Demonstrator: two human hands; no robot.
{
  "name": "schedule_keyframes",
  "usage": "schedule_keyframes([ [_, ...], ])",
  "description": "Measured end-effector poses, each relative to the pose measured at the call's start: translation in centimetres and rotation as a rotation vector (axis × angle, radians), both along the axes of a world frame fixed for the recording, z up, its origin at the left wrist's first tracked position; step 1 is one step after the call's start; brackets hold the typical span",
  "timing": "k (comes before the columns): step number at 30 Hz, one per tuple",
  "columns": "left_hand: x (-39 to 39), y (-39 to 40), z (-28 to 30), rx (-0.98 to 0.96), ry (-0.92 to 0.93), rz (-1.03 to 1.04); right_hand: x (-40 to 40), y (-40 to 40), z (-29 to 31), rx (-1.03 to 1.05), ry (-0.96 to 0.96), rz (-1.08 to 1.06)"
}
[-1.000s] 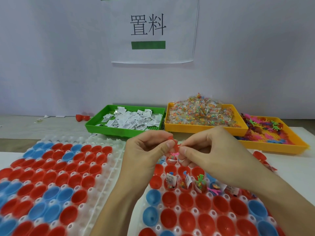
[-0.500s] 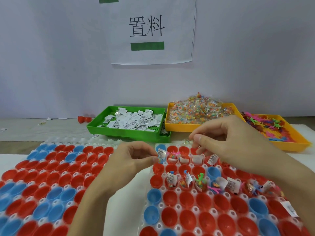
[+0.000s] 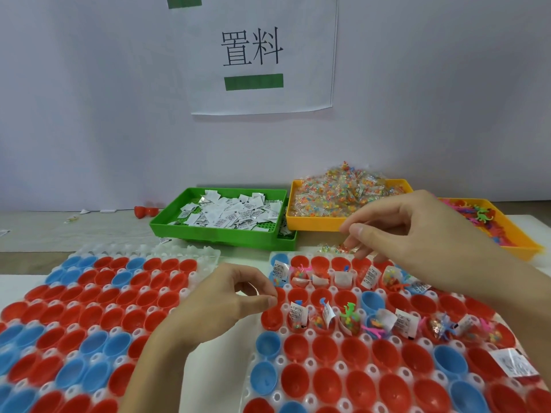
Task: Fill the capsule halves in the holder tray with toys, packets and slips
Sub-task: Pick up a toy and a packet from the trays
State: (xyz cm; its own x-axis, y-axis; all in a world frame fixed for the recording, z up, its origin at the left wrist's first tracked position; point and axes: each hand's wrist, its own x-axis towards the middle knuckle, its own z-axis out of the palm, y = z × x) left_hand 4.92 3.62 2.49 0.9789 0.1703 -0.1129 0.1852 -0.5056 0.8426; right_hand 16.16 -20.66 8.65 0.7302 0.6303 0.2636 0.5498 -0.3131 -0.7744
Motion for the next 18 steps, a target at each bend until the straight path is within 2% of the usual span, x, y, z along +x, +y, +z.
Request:
schedule_keyframes([
  [18,0.3,0.4,-0.8,-0.031,-0.008,0.001,1.4,-1.8,0.6,0.028,0.019,-0.071],
])
